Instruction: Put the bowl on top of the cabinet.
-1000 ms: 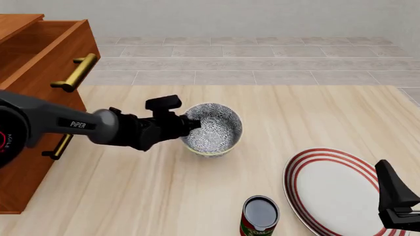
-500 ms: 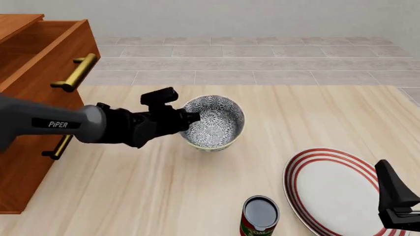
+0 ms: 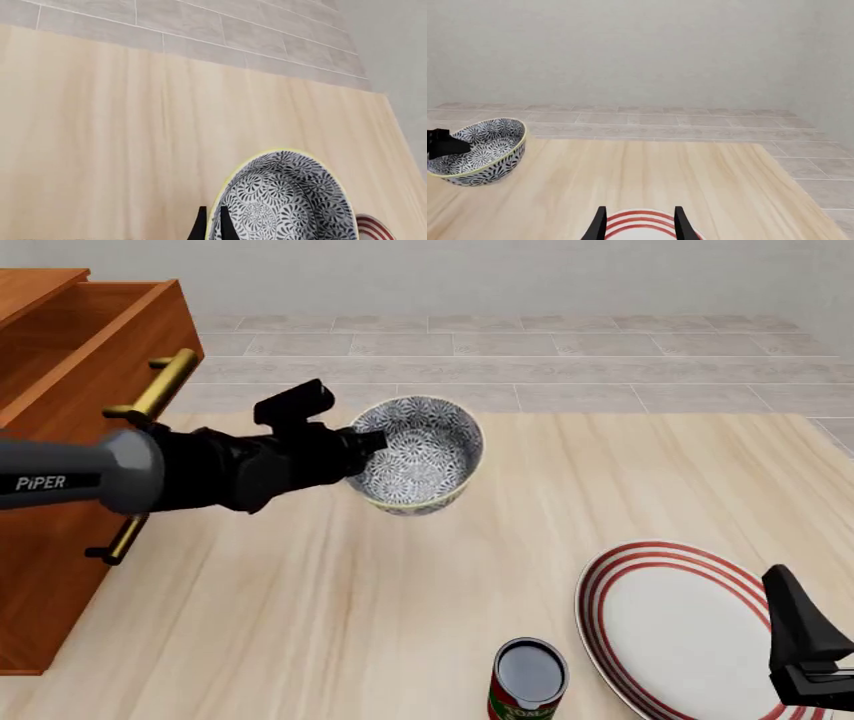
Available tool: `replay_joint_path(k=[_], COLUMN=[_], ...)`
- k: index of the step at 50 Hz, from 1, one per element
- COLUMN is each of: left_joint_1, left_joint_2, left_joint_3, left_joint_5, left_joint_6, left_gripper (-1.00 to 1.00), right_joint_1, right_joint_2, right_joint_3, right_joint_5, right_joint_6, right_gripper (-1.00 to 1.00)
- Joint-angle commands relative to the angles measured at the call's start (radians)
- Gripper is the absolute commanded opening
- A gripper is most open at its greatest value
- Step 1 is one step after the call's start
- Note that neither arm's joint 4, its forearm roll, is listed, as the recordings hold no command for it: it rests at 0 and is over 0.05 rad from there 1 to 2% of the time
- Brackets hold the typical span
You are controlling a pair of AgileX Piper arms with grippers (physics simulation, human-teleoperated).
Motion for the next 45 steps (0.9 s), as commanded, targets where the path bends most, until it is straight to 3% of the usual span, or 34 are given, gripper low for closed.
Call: replay_joint_path(k=[1, 18, 45], left_joint_1=[0.018, 0.029, 0.106], left_joint_2=[-0.072, -0.169, -0.269], left_joint_3=[-0.012, -0.038, -0.104], left_joint_5=[0.049, 0.139, 0.269], left_joint_6=[0.007, 0.006, 0.075], left_gripper=[-1.0, -1.0, -1.0], right_joint_1=[0.001, 0.003, 0.007], right_joint_2=[0.0, 0.0, 0.0], right_joint_3=[0.0, 0.0, 0.0], right_joint_5=[-0.001, -0.001, -0.001], right_joint_6=[0.002, 0.003, 0.004], right_gripper=[1.0, 1.0, 1.0])
